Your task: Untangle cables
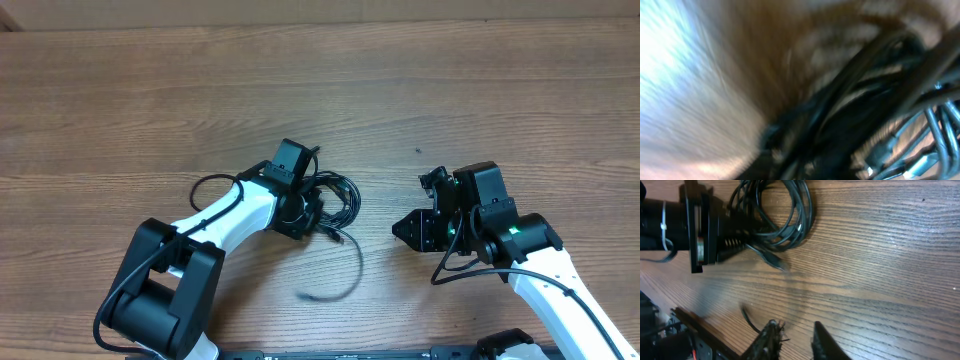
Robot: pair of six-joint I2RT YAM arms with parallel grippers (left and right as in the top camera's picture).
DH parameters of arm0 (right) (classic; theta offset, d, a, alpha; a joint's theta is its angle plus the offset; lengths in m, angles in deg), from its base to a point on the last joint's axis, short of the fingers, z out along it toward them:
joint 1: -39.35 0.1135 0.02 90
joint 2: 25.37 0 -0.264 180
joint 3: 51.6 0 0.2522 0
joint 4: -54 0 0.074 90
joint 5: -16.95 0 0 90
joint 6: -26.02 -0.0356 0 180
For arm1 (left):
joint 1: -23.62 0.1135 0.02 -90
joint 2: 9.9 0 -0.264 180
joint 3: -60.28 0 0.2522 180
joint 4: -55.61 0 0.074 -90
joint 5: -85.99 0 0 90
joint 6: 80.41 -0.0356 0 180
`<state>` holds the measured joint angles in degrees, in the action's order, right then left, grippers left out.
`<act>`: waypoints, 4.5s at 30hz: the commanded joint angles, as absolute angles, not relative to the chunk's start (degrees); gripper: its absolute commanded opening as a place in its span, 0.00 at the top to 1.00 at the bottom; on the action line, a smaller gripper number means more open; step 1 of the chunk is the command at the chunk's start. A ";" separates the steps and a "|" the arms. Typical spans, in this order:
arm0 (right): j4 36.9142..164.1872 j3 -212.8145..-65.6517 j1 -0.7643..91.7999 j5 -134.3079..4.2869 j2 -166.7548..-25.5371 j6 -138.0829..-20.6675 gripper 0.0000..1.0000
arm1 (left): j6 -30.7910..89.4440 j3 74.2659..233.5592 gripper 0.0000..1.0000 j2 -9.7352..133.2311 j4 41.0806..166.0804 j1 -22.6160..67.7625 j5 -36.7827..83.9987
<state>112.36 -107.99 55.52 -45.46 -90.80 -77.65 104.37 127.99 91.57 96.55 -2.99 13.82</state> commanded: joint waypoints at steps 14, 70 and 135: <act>112.01 -107.57 55.41 -47.95 -95.98 -77.71 0.76 | 64.07 126.72 0.00 86.54 87.15 -1.26 20.70; 115.16 -107.57 55.41 -46.77 -98.01 -76.47 0.78 | 40.94 127.03 0.96 79.46 94.83 -3.38 -1.42; 117.26 -107.57 64.72 -66.64 -79.79 -91.18 0.94 | 35.11 127.03 0.96 33.76 115.20 6.96 14.52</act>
<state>117.11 -107.75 64.94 -55.10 -79.85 -83.79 31.33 126.44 37.34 114.50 4.53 19.70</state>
